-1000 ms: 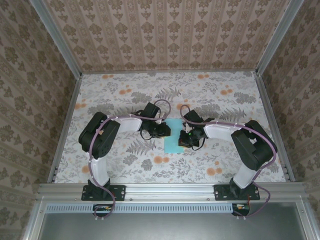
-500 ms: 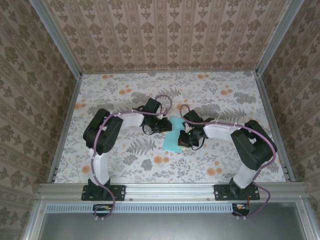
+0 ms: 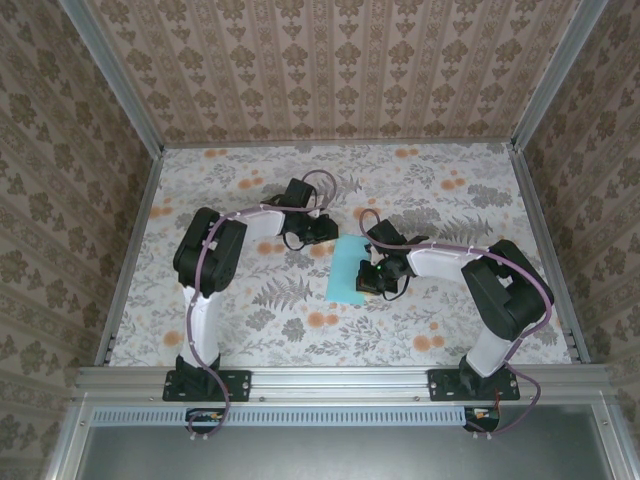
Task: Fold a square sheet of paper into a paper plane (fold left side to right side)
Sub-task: First fold the square sheet of paper in half at the center of the table, then fold the triangle a second time at the center of the table.
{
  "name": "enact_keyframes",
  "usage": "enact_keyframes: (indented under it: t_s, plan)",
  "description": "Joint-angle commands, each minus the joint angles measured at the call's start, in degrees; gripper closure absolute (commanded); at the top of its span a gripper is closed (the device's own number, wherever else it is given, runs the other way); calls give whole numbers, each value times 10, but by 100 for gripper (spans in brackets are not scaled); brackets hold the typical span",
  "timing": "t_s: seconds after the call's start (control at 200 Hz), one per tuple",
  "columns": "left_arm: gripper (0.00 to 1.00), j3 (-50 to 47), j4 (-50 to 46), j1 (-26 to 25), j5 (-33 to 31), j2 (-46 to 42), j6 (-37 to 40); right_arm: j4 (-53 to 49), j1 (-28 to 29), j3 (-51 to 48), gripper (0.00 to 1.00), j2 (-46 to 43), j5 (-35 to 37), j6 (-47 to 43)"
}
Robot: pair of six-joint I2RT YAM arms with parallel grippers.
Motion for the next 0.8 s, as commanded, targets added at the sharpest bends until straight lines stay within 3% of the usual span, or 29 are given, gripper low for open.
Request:
enact_keyframes:
  t_s: [0.0,0.18,0.465,0.58,0.795]
  plan:
    - [80,-3,-18,5,-19,-3,21,-57,2,-36,95,34,38,5]
    - [76,-47,-24,24,-31,-81,31,31,1,-37,90,-5,-4,23]
    - [70,-139,-43,27,-19,-199,20,102,-38,-51,51,-143,29,10]
    - [70,-160,-9,9,22,-194,-9,100,-74,-65,41,-164,29,1]
    - [72,-114,14,-28,24,-131,-20,126,-100,-87,35,-164,-4,27]
